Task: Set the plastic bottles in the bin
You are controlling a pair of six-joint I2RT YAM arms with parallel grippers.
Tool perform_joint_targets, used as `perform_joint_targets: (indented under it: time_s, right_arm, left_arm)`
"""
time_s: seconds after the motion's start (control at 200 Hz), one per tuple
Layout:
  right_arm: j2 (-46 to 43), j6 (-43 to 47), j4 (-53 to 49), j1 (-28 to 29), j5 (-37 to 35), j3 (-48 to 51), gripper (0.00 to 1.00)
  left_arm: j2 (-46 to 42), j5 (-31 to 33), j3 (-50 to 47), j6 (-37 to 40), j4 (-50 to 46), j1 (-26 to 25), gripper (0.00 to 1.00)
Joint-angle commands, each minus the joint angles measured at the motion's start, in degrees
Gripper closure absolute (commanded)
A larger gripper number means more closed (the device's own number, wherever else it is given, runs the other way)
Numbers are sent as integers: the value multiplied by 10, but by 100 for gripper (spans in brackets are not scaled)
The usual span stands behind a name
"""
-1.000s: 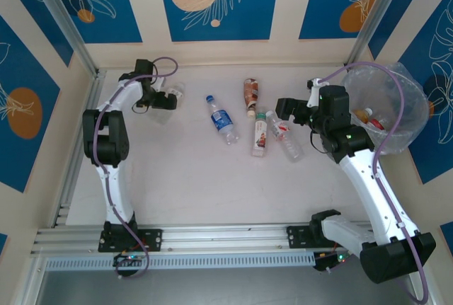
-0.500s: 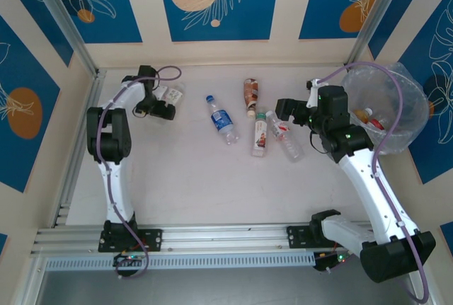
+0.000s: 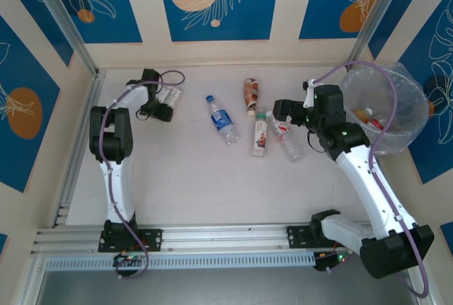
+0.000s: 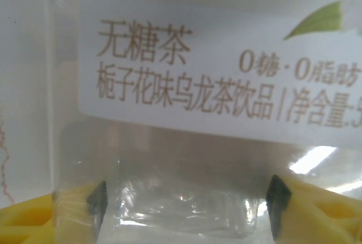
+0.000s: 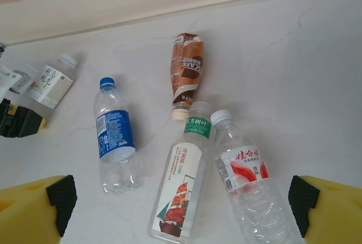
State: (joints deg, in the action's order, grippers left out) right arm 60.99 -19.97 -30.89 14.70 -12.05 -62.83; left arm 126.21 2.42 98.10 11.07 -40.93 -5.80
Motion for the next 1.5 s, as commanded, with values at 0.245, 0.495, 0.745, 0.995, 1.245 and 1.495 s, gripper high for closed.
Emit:
perform_joint_targets:
  time_s: [0.245, 0.495, 0.745, 0.995, 1.245, 1.495]
  right_arm:
    - [9, -24, -3, 38, 39, 4, 1]
    - [28, -67, 17, 62, 79, 20, 1]
    - [51, -115, 92, 66, 113, 48, 1]
    - [49, -141, 152, 64, 138, 77, 1]
    - [77, -172, 193, 33, 283, 65, 1]
    - [106, -208, 192, 26, 309, 21, 0]
  left_arm:
    - [-106, -43, -110, -88, 71, -31, 33]
    - [-186, -56, -219, -121, 132, -81, 33]
    - [-272, -19, -303, -139, 183, -174, 33]
    - [-337, -6, -340, -146, 218, -239, 33]
    - [-406, -26, -400, -122, 315, -323, 33]
    - [-418, -39, -399, -89, 347, -383, 31]
